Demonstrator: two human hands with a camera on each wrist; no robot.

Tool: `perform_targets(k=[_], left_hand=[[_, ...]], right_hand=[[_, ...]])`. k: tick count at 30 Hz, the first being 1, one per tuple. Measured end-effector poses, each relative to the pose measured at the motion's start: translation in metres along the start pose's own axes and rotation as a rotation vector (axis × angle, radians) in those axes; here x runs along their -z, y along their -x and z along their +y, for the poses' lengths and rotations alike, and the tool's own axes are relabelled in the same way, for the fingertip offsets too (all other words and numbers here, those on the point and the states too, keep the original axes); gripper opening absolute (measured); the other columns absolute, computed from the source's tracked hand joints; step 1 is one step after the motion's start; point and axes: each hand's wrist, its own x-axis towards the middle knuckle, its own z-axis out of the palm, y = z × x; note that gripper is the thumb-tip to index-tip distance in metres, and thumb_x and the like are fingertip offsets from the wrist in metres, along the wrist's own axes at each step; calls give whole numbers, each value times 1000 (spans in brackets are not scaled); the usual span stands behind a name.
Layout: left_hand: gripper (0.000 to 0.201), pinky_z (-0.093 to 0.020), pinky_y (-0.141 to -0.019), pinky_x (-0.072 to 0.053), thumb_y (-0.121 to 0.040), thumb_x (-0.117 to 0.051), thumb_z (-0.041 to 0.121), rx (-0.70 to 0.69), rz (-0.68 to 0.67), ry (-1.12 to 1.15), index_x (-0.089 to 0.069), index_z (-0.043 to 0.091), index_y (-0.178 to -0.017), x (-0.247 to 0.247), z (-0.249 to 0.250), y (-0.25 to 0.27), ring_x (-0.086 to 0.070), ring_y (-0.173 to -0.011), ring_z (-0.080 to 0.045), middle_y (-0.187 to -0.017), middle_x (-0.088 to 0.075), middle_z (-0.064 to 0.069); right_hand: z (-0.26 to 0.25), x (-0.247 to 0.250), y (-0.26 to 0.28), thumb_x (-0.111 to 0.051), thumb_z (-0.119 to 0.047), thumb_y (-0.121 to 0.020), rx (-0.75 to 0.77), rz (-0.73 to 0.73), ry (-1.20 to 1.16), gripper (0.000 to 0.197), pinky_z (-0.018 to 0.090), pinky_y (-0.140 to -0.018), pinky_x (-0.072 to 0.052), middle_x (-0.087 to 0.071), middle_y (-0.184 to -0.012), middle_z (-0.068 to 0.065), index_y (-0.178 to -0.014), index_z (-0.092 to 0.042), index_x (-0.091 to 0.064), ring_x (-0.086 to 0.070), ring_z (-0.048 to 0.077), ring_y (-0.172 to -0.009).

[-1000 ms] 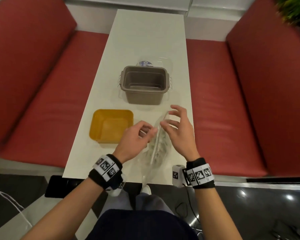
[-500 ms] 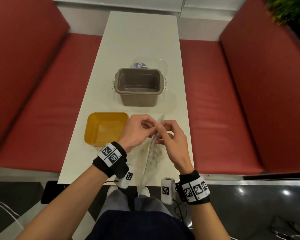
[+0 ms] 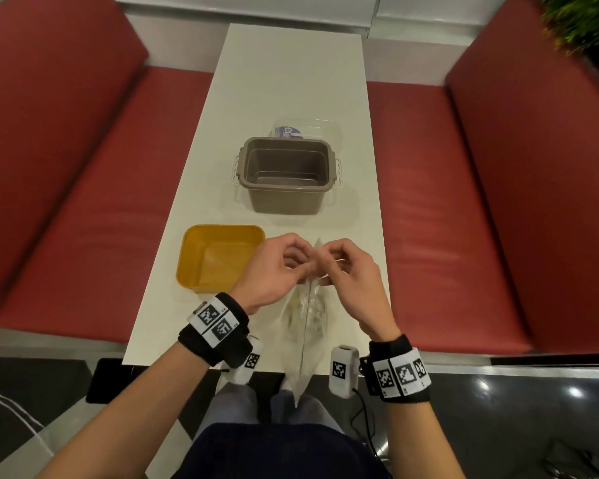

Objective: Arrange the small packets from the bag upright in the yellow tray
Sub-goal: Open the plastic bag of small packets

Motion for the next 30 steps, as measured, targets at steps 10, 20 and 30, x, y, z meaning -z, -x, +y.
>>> perform_targets(k=[10, 20, 30], left_hand=[[20, -46, -80, -68, -94, -83, 31, 15, 55, 107, -80, 11, -96, -7, 3, 4, -79, -87, -32, -92, -80, -11], [1, -47, -73, -68, -102, -73, 15, -56, 94, -121, -73, 15, -102, -16, 11, 4, -79, -73, -22, -93, -78, -2], [23, -31, -56, -57, -100, -73, 29, -42, 155, -388, -53, 19, -95, -10, 14, 1, -75, -64, -14, -82, -72, 4]], right_hand=[[0, 1, -2, -54, -8, -111, -102, -27, -287, 22, 44, -83, -64, -73, -101, 27, -91, 1, -59, -77, 38, -93], [-2, -2, 2, -55, -23, -109, 103, 11, 352, 23, 19, -60, -41, -65, -68, -7, -87, -19, -58, -60, 10, -65], [1, -5, 4, -61, -25, -104, 161, 98, 363, 26, 39, -64, -52, -61, -69, -2, -81, -17, -52, -59, 17, -64]])
